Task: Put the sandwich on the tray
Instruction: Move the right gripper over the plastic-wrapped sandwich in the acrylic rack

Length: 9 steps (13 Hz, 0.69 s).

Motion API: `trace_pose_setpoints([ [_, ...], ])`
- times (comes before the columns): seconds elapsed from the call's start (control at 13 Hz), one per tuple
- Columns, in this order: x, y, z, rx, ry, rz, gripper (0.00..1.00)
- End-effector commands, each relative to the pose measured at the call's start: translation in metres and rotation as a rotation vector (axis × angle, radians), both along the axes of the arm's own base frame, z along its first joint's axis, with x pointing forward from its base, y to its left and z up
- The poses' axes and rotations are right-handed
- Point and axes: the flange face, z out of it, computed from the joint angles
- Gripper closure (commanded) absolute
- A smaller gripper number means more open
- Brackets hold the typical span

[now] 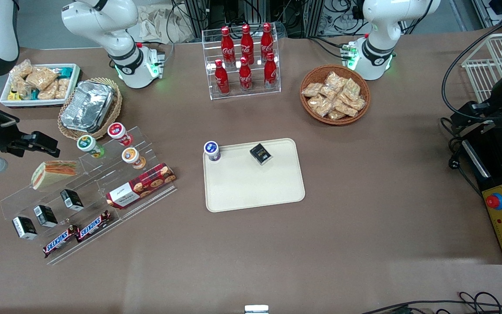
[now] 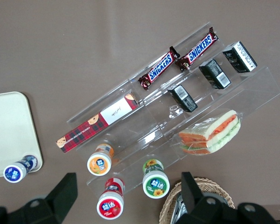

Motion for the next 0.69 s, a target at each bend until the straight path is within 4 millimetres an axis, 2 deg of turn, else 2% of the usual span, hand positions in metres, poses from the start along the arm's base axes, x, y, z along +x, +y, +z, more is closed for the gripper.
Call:
trace_pose_setpoints([
  [0.0,0.001,0.003,0.003,-0.019,-0.013,-0.011,0.01],
  [0.38,0.003,0.004,-0.003,-0.019,0.005,-0.06,0.01],
  [0.62,0.003,0.001,-0.007,-0.03,0.003,-0.312,0.01],
])
